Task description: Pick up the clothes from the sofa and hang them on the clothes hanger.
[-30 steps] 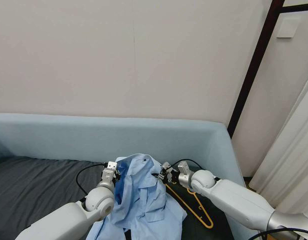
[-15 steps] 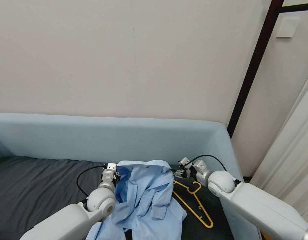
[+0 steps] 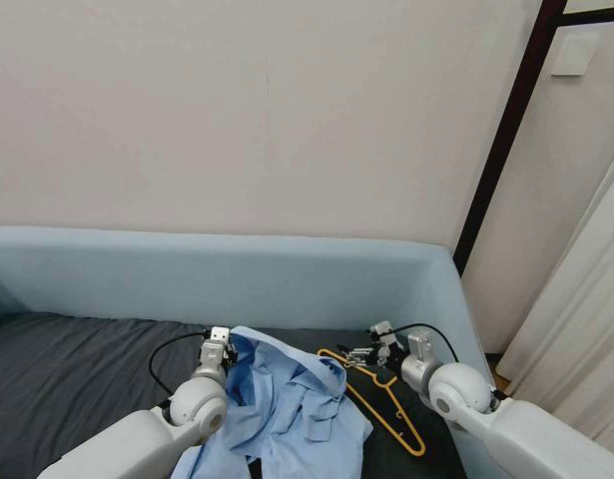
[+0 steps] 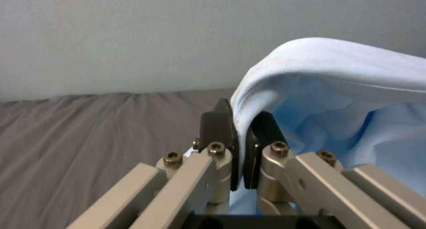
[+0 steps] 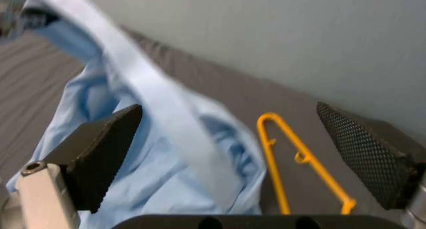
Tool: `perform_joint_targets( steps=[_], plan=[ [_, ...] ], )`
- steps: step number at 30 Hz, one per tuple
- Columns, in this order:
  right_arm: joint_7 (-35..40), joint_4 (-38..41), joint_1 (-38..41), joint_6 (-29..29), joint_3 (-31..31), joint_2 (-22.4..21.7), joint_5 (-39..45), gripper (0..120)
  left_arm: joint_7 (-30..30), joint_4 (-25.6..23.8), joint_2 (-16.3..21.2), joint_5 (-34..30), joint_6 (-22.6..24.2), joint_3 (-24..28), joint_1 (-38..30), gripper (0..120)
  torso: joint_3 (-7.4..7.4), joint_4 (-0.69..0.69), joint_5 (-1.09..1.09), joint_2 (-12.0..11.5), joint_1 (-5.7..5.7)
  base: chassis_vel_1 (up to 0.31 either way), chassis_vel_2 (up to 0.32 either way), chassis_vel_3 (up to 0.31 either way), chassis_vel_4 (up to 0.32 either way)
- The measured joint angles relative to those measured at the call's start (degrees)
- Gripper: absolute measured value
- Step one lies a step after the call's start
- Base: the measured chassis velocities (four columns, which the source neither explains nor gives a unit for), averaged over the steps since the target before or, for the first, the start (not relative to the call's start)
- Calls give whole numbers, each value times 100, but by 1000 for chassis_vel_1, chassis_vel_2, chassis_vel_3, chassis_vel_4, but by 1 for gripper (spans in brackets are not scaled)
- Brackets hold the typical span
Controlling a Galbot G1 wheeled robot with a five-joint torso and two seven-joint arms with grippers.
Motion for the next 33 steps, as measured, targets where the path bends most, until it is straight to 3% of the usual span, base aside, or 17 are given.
perform_joint_targets(
  steps=[6, 8, 21, 29, 33],
  plan=[
    [35, 235, -737, 28, 75, 31, -796, 100, -12, 8, -15, 20, -8, -2, 27, 0, 0, -2, 2, 0, 0, 0, 0, 0, 0],
    [110, 18, -1017, 253, -92, 260, -1469, 100, -14, 34, -27, 45, -29, -2, 33, 0, 0, -3, 0, 0, 0, 0, 0, 0, 0],
    [253, -1310, -363, 639, -736, 1200, -2049, 100, 114, 27, 69, 88, -213, 28, 91, 0, 1, 1, 0, 0, 1, 0, 0, 0, 0],
    [277, -1658, -373, 645, -747, 1398, -2210, 77, 119, -17, 80, 79, -231, -12, 105, 0, 1, -1, 0, 0, 1, 0, 0, 0, 0],
    [301, -2001, -397, 745, -670, 1531, -2387, 57, 120, -68, 102, 68, -232, -27, 105, 0, 1, -1, 0, 0, 1, 0, 0, 0, 0]
  ],
)
